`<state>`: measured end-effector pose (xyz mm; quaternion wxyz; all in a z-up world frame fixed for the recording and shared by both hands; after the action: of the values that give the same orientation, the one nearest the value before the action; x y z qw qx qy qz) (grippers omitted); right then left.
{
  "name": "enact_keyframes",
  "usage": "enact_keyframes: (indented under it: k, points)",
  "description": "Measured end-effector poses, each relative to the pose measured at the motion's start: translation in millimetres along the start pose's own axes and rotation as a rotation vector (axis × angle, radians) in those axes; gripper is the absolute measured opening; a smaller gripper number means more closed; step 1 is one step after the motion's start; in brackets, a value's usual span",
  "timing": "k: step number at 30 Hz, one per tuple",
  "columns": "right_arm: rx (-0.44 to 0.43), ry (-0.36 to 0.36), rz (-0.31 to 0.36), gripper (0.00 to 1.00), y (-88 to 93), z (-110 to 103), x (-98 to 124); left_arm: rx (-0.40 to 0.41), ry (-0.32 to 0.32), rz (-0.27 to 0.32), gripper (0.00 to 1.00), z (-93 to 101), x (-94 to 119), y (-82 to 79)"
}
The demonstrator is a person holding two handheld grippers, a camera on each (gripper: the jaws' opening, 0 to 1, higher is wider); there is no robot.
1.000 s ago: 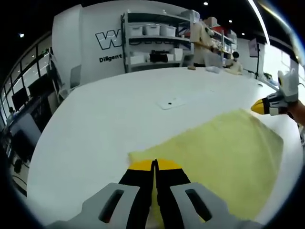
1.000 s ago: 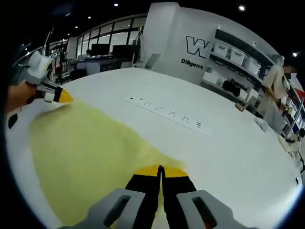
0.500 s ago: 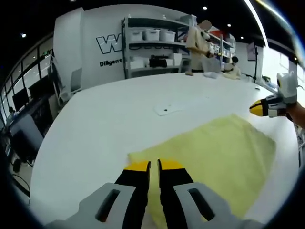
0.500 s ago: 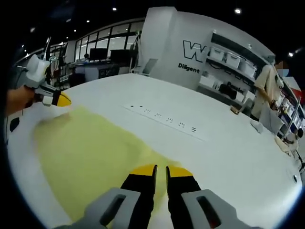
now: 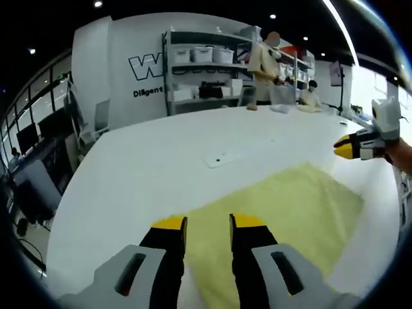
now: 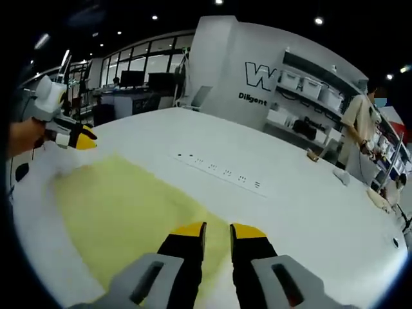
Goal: Fold the garment on the visible template until the final outline fits inside the template.
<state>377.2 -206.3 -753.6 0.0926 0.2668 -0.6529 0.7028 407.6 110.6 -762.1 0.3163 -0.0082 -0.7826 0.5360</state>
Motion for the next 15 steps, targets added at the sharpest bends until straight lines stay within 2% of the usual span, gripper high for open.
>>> enact_keyframes:
  k: [7,15]
  points:
    - [-0.002,-0.004,0.022,0.21,-3.3,-6,14,0.008,-0.007,0.023,0.39,1.9,15,-4.8]
    - [-0.029,-0.013,0.025,0.29,3.1,-12,27,0.042,-0.006,0.043,0.43,6.4,30,-7.2]
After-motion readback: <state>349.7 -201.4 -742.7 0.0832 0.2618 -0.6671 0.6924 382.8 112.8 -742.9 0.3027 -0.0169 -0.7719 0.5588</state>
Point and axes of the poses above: the point that each gripper's makers call its tool centre point, and the gripper's own axes: x roughly backward along the fingers, z roughly to its right, y roughly out of its underside, the point moved 4 cm from there along x, roughly backward along the fingers, and after that the axes turned 13 degrees about -x, right-handed, at the moved point
